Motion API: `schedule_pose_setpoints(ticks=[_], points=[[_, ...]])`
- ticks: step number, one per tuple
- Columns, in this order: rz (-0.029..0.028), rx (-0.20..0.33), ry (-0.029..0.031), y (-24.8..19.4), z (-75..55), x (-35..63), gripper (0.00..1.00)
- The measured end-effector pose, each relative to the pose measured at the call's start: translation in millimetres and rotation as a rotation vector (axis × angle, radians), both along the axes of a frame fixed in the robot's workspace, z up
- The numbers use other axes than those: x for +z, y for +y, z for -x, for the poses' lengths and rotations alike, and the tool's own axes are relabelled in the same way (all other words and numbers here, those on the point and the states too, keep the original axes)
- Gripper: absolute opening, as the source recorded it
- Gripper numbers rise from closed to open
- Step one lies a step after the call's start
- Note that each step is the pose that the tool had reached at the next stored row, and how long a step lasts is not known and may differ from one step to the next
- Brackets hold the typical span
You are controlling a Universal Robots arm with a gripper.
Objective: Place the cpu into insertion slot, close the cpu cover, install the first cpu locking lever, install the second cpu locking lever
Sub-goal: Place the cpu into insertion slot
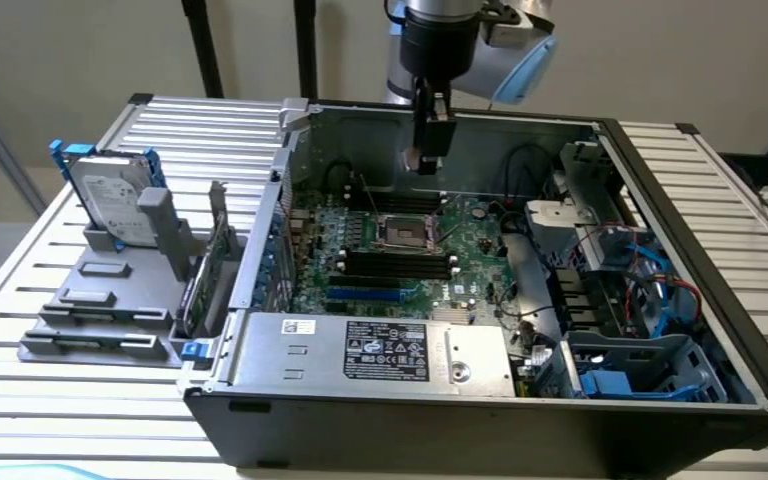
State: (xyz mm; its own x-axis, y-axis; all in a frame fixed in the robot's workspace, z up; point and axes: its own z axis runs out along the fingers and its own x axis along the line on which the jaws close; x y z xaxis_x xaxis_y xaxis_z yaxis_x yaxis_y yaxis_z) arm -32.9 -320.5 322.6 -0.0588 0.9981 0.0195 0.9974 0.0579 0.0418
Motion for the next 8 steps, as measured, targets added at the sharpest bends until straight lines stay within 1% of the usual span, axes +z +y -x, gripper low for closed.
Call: schedule_pose_setpoints(ticks=[3, 8], points=[[0.0000, -0.022, 0.0045, 0.0, 0.0, -4.2, 0.54], [-0.0001, -0.039, 0.0054, 0.0, 0.0, -13.2, 0.54]])
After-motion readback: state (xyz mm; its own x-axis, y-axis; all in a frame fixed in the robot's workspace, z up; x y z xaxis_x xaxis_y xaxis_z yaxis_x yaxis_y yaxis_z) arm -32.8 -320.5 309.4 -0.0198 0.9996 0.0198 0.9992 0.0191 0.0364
